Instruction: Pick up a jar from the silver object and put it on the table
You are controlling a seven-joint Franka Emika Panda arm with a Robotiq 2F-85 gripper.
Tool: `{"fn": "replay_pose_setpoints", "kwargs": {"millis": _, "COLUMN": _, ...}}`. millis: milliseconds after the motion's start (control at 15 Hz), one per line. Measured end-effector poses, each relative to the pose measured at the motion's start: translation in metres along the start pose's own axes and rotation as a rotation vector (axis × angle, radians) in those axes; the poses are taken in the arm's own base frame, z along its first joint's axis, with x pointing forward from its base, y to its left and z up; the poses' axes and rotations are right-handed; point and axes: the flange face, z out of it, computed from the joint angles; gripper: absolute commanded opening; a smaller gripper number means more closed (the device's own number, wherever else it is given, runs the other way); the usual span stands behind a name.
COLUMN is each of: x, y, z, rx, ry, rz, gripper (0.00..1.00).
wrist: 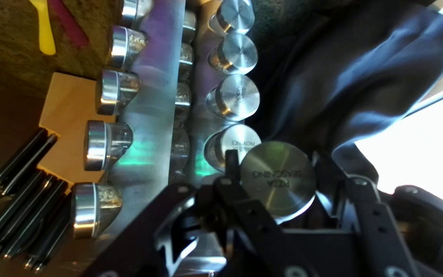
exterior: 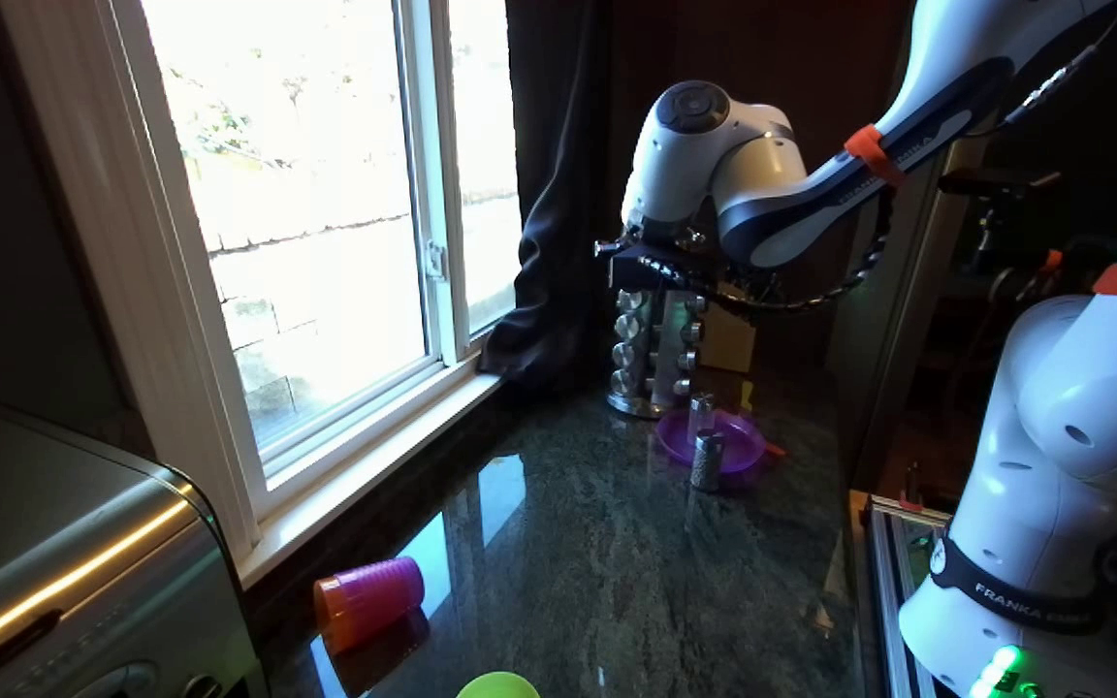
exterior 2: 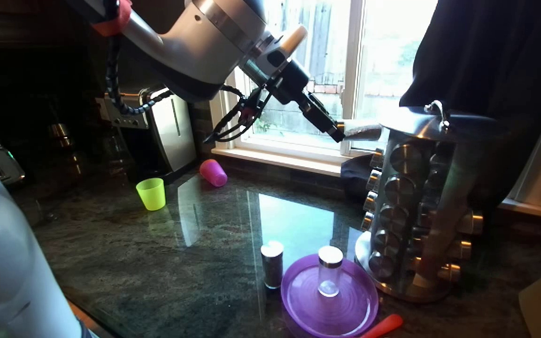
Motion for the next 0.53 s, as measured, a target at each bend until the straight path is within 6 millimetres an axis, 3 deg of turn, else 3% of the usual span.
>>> {"fn": "replay_pose_setpoints", "kwargs": {"millis": 533, "x": -0.002, "y": -0.012, "z": -0.015, "rx": 0.072, "ry": -0.079, "rz": 0.005, "gripper": 0.25}}
